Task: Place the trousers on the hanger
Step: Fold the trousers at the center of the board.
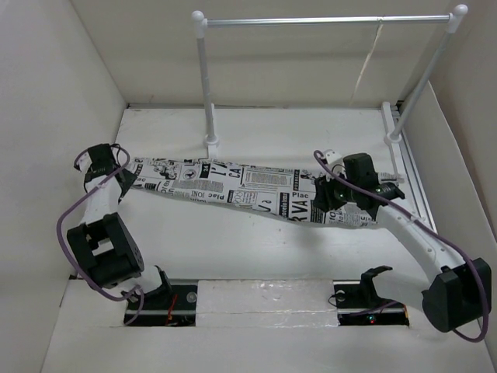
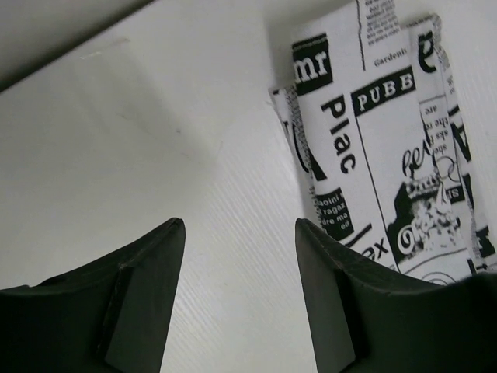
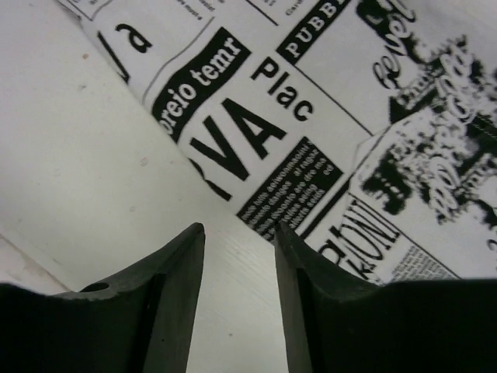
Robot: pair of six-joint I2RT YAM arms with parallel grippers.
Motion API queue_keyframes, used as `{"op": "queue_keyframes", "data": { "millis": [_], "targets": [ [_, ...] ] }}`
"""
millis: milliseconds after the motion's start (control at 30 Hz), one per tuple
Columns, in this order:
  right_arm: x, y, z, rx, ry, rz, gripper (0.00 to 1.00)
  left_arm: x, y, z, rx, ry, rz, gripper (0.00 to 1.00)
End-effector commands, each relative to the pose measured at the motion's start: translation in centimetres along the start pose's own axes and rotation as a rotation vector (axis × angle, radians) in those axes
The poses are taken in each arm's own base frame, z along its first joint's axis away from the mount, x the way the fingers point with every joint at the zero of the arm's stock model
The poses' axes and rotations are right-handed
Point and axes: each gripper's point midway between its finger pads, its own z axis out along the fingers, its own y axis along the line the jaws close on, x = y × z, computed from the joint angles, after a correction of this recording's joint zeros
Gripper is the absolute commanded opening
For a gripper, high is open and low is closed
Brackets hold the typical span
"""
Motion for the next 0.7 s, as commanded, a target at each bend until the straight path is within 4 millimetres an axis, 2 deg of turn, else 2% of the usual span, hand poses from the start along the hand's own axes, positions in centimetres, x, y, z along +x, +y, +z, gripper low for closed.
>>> {"op": "queue_keyframes", "data": {
  "millis": [0, 100, 233, 267, 300, 333, 367, 400, 500, 533, 567, 633, 667],
  "targets": [
    [-1.0, -1.7, -0.2, 0.047, -0.058, 0.021, 0.49, 1.0, -2.7, 0.6, 0.131, 0.042, -0.025, 0.55],
    [-1.2, -4.5, -0.6, 0.094, -0.079, 0.12, 0.61, 2.4, -3.4, 1.4, 0.153, 0.106, -0.004, 0.53],
    [-1.7, -9.1, -1.6, 0.179, -0.151, 0.282, 0.64, 3.9, -3.8, 1.5, 0.171, 0.125, 0.009, 0.52],
    [-1.6, -10.0, -2.0, 0.188, -0.17, 0.318, 0.64, 5.3, -3.7, 1.6, 0.185, 0.163, 0.0, 0.52],
    [-1.2, -12.0, -3.1, 0.227, -0.203, 0.4, 0.64, 5.7, -3.5, 1.8, 0.186, 0.17, -0.004, 0.52],
    [-0.6, -12.9, -3.5, 0.248, -0.216, 0.446, 0.65, 6.3, -3.5, 2.0, 0.19, 0.189, -0.009, 0.52],
    [0.9, -14.9, -4.6, 0.304, -0.223, 0.517, 0.67, 7.4, -3.3, 2.3, 0.192, 0.223, -0.019, 0.53],
    [1.4, -16.0, -5.3, 0.339, -0.235, 0.549, 0.67, 7.6, -3.2, 2.4, 0.19, 0.225, -0.023, 0.53],
    [4.9, -18.2, -7.8, 0.438, -0.227, 0.646, 0.7, 8.9, -3.2, 3.2, 0.202, 0.261, -0.033, 0.54],
    [6.4, -18.8, -8.8, 0.487, -0.22, 0.694, 0.7, 9.0, -3.4, 3.3, 0.206, 0.265, -0.036, 0.55],
    [7.3, -18.4, -8.5, 0.495, -0.203, 0.718, 0.7, 8.9, -3.5, 3.5, 0.211, 0.267, -0.036, 0.56],
    [8.6, -18.7, -8.9, 0.539, -0.223, 0.776, 0.7, 9.2, -4.1, 3.9, 0.227, 0.287, -0.038, 0.56],
    [9.3, -19.1, -9.8, 0.577, -0.253, 0.801, 0.7, 8.9, -4.5, 4.1, 0.236, 0.287, -0.039, 0.56]
  ]
}}
